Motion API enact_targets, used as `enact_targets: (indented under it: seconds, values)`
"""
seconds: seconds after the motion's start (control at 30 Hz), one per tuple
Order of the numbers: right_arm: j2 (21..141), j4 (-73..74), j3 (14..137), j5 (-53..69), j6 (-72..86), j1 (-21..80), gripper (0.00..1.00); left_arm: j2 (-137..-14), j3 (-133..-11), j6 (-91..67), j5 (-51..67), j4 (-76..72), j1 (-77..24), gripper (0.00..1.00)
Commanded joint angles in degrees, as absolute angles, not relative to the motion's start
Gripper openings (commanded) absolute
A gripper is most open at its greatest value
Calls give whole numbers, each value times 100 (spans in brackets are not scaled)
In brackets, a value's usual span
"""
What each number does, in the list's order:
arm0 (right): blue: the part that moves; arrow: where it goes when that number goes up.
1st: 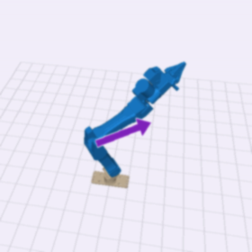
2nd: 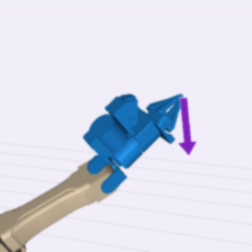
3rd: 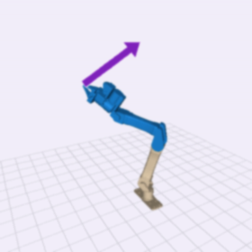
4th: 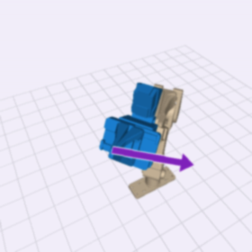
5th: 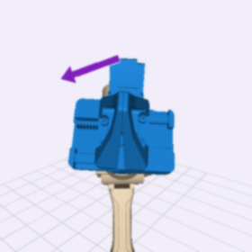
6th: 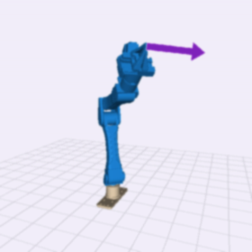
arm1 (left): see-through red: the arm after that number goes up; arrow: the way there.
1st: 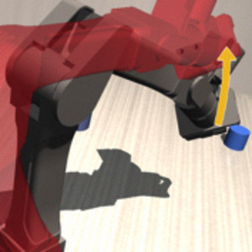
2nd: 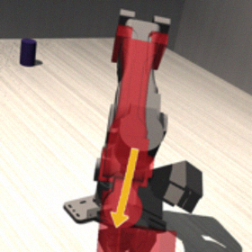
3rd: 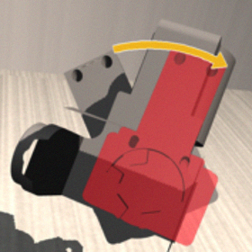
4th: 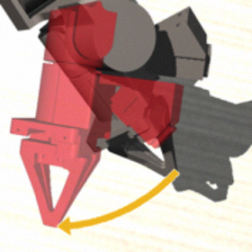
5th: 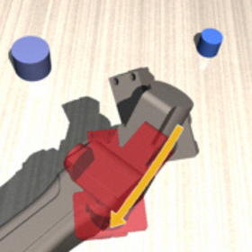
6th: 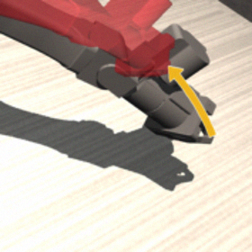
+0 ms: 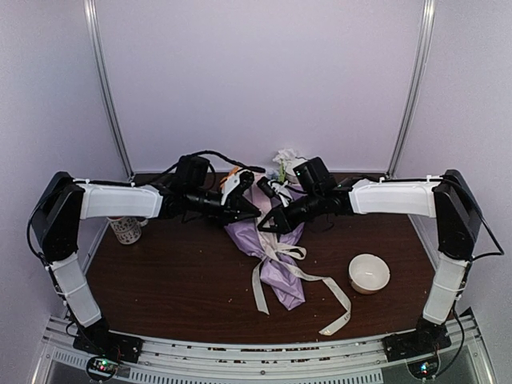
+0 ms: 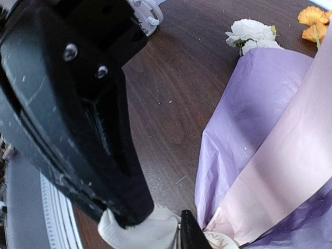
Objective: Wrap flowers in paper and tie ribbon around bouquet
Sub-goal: Cross the half-tied ribbon over the folded bouquet.
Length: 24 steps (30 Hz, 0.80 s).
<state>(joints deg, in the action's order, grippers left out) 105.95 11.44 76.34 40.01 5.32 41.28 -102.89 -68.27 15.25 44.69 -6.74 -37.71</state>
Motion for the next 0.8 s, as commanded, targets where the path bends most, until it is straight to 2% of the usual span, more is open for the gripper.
enact_targets:
  seconds: [0.0, 0.13, 0.17, 0.23, 0.53, 0.77]
  values:
    - [10150, 1349, 7427, 3447, 567, 4104, 16, -10212, -6559, 1092, 4365, -1392, -3737, 0]
    - [9699, 1456, 7015, 2969, 708, 3965, 25, -10007, -6051, 807, 4061, -2001, -3737, 0]
    - [9418, 1511, 6673, 2861, 699, 3965, 31, -9967, -5877, 649, 4025, -2317, -3740, 0]
    - [9325, 1525, 6505, 2928, 682, 3972, 27, -10003, -5850, 629, 3992, -2367, -3736, 0]
    - [9068, 1835, 6061, 2882, 613, 4338, 44, -9932, -5708, 444, 3819, -2547, -3736, 0]
    - [9266, 1955, 5908, 3172, 522, 4412, 41, -9976, -5739, 439, 3798, -2438, -3740, 0]
